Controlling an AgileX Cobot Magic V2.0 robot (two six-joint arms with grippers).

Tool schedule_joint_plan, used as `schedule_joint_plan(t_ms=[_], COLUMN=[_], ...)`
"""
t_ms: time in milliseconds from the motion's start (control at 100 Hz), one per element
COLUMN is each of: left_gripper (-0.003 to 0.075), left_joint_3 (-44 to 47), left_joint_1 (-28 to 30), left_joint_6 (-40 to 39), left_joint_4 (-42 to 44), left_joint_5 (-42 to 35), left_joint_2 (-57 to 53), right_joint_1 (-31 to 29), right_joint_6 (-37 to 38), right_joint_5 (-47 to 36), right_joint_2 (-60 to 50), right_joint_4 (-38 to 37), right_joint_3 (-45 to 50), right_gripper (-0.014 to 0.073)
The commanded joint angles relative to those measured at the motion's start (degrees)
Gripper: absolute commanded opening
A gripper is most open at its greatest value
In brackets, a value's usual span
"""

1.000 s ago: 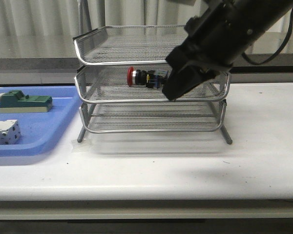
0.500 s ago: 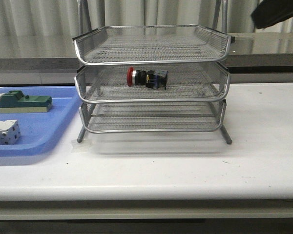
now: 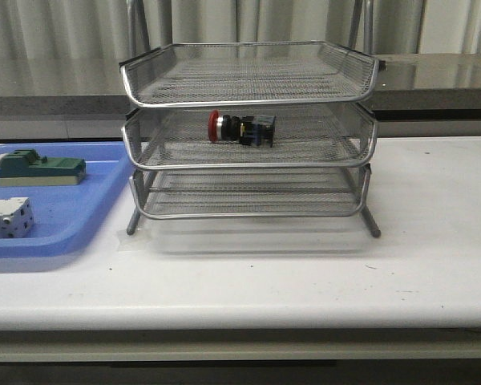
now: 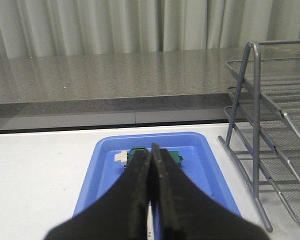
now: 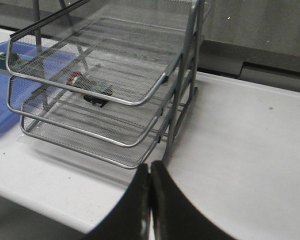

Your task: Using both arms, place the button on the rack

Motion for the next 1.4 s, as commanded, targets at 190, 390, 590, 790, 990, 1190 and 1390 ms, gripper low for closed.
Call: schedule_joint_plan(t_ms=[190,390,590,790,990,1190,1390], left_gripper=[-0.002,-0.002,-0.002,-0.002,-0.002,-0.002,-0.002], left_joint_3=[-1.8,-1.8,-1.8,-1.8,-1.8,-1.8,-1.8], left_joint_1=[0.0,0.0,0.0,0.0,0.0,0.0,0.0], left_joint_6=[-0.6,-0.6,-0.6,-0.6,-0.6,-0.6,-0.6], left_joint_4=[-0.4,-0.4,-0.4,-0.4,-0.4,-0.4,-0.4], left_joint_5=[-4.6,-4.6,-4.6,-4.6,-4.6,-4.6,-4.6], left_joint_2=[0.2,0.2,0.2,0.2,0.2,0.2,0.2], right_joint_1=[-1.9,-1.9,-1.9,-1.9,-1.9,-1.9,-0.8], right_joint_6=[0.2,0.2,0.2,0.2,0.2,0.3,9.1], right_joint_5=[0.7,1.9,1.9,1.9,1.9,1.7,-1.3], right_joint_2=[-6.8,-6.8,-6.8,-6.8,-6.8,-8.5,-12.5], right_joint_4=[0.9,0.9,0.9,0.9,1.0,0.1,-7.2], right_joint_3=[0.7,0.7,0.7,0.7,0.8,2.0,5.6], right_gripper=[-0.006,-0.006,-0.006,-0.006,-0.006,-0.006,-0.006])
